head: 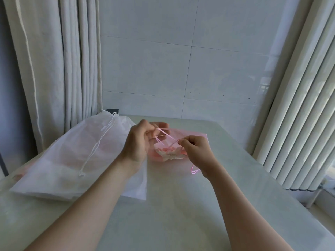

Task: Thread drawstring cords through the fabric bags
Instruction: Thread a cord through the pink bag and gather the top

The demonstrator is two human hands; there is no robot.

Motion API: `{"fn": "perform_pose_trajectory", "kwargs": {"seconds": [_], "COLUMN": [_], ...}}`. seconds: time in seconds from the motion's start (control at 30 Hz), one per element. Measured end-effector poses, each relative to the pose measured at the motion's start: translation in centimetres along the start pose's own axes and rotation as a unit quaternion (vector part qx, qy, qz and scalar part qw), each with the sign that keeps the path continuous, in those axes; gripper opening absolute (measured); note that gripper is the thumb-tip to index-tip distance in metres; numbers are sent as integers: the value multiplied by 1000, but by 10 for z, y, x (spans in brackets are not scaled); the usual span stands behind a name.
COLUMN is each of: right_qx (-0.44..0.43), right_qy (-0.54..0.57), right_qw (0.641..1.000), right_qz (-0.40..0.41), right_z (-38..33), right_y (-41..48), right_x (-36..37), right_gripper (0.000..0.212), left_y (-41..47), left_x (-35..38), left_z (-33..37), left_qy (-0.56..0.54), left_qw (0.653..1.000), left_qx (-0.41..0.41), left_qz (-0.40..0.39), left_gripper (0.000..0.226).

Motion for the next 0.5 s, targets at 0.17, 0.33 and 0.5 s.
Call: {"fn": "perform_pose_trajectory", "kwargs": {"seconds": [0.17,0.33,0.5], "right_qx": [-14,-27,-41], "right_qy": [-68,-44,-44], "right_qw": [997,998,998], "right_qz": [14,-22,-34], "right_z": [5,0,-9], "right_y": [3,0,-5], "right_x": [-3,1,4], "right_gripper": [19,15,15], "left_y": [-8,0,-6], "left_x": [14,-5,-9], "left_z": [14,2,-3], "left_qy": [-163,130,543], "left_qw": [984,990,839], "left_qx": [-39,-51,29], "left_qz": [-54,27,13], "left_gripper": [47,40,31]}}
Point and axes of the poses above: each hand's wrist, its own y-axis towards the middle knuckle, its own x-axis out of the palm, z = x × y, the point moved 9 cm from there along y, towards the middle knuckle, and after that the axes turned 2 degrees about x, right-handed, at the moved point
